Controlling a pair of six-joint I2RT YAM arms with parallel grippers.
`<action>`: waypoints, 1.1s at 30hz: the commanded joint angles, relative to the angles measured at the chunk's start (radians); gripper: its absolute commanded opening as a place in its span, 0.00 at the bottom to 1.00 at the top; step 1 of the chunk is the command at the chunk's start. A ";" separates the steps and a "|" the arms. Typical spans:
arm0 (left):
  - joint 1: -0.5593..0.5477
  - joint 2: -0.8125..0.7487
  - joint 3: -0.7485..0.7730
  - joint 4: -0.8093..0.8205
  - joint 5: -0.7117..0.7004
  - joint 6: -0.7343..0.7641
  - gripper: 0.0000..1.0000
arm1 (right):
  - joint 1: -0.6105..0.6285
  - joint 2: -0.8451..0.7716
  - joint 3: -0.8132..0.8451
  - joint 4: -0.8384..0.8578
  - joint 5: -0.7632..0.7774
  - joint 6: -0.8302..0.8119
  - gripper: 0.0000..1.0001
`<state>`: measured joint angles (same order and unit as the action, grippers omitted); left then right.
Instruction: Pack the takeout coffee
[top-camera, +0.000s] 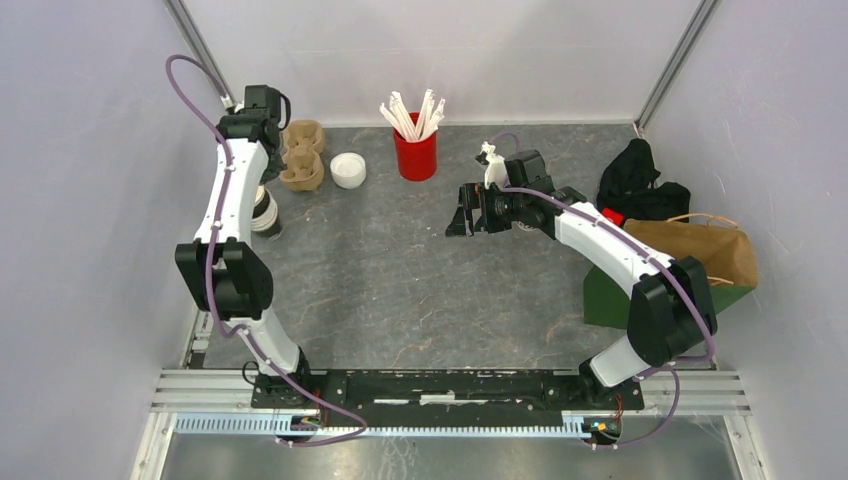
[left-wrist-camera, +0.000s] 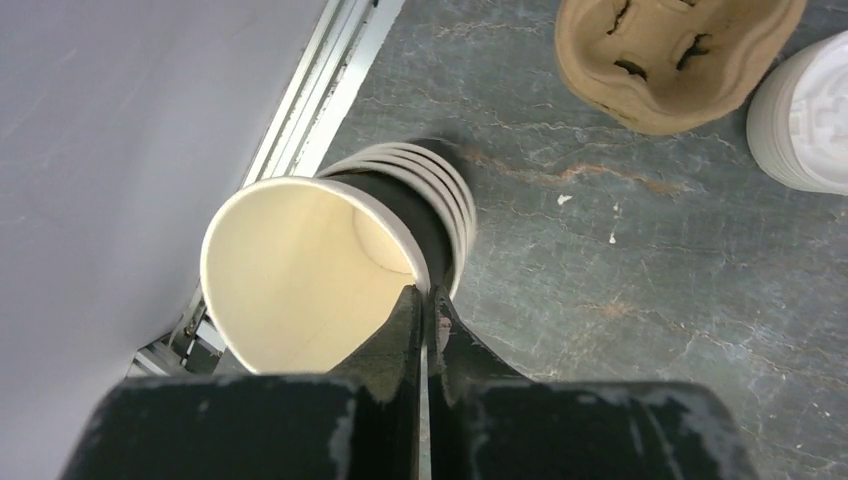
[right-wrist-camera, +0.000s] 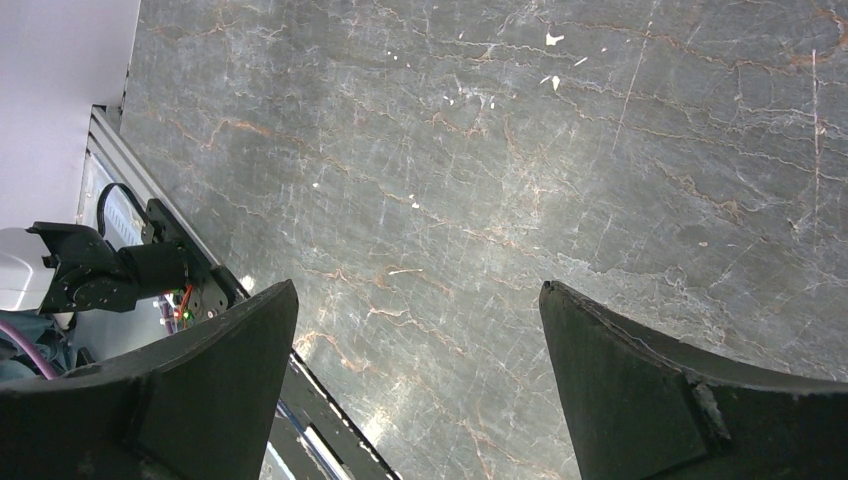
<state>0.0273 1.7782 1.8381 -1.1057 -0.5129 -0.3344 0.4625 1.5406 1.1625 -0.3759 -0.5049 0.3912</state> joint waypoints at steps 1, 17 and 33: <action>-0.008 -0.082 -0.027 0.082 -0.004 0.007 0.02 | -0.003 0.000 0.017 0.029 -0.012 -0.019 0.98; -0.012 -0.061 0.115 -0.063 -0.083 0.035 0.02 | -0.002 0.015 0.036 0.018 -0.011 -0.024 0.98; -0.124 -0.146 0.347 -0.194 -0.180 -0.058 0.02 | -0.002 0.008 0.067 -0.026 0.031 -0.066 0.98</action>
<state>-0.0498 1.7164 2.0937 -1.2724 -0.6445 -0.3351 0.4625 1.5551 1.1877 -0.3996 -0.4946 0.3653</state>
